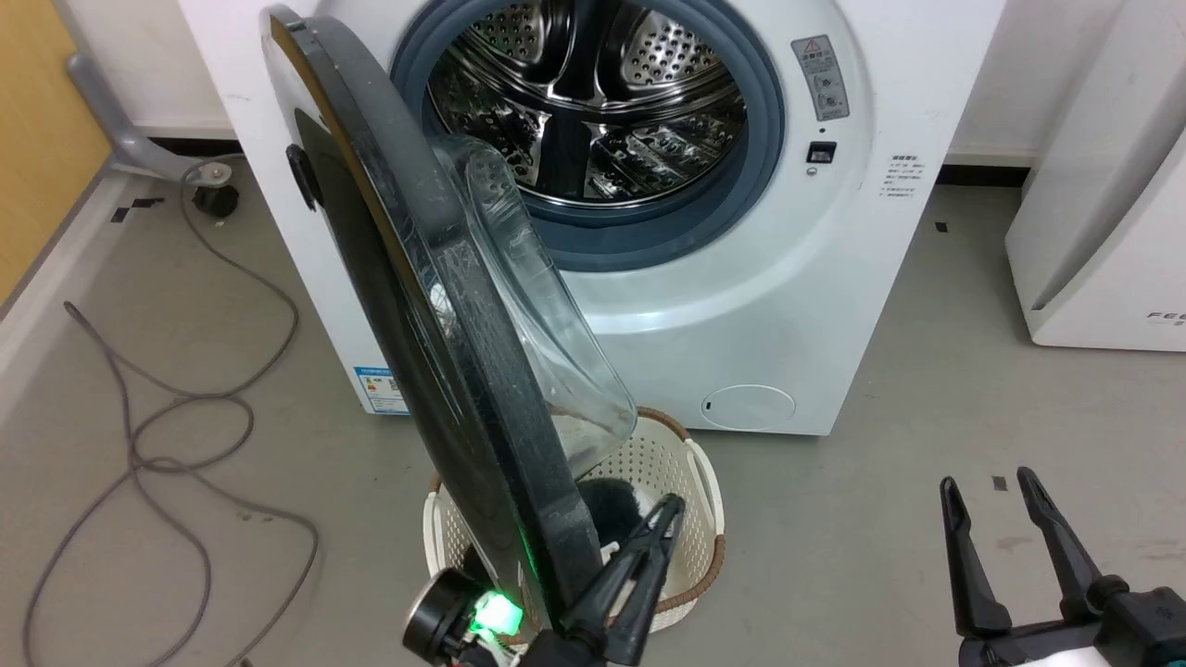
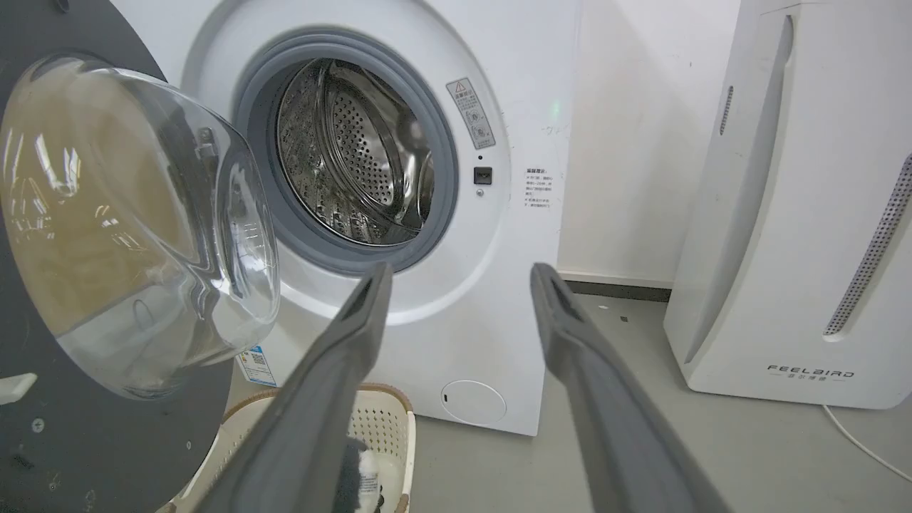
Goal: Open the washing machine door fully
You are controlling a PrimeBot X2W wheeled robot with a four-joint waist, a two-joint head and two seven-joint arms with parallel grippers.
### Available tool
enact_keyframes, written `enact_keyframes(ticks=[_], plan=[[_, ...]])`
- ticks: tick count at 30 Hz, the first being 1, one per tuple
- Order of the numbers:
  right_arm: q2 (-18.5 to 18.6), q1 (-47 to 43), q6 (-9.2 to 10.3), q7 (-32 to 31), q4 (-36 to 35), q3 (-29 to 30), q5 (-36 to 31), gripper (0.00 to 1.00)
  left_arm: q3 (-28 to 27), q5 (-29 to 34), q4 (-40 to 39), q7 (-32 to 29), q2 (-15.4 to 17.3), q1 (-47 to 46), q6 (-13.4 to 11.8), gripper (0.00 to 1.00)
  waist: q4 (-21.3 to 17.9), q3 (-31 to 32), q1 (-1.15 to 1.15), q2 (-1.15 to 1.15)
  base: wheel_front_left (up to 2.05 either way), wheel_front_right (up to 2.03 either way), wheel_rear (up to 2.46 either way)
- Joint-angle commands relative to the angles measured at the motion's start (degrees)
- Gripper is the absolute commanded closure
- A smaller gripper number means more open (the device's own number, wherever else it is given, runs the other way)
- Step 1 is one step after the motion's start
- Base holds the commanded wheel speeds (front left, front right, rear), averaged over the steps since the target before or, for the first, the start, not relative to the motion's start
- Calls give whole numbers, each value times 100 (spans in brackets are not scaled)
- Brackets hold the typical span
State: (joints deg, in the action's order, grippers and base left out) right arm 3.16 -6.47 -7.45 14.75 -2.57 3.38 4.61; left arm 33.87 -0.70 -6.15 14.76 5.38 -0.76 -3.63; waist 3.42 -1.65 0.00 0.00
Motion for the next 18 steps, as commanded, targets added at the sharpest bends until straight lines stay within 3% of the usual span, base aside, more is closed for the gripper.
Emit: enact_keyframes(ticks=[1,18], plan=[[-28,39,-3,25,5,4,-8,0,-63,-44,38,24,23,89,-55,100,23,-20,0,0,0,0,0],[-28,58,-3,25,67,8,80,0,-304,-118,54,24,137,328,-217,100,709,-76,0,0,0,0,0]])
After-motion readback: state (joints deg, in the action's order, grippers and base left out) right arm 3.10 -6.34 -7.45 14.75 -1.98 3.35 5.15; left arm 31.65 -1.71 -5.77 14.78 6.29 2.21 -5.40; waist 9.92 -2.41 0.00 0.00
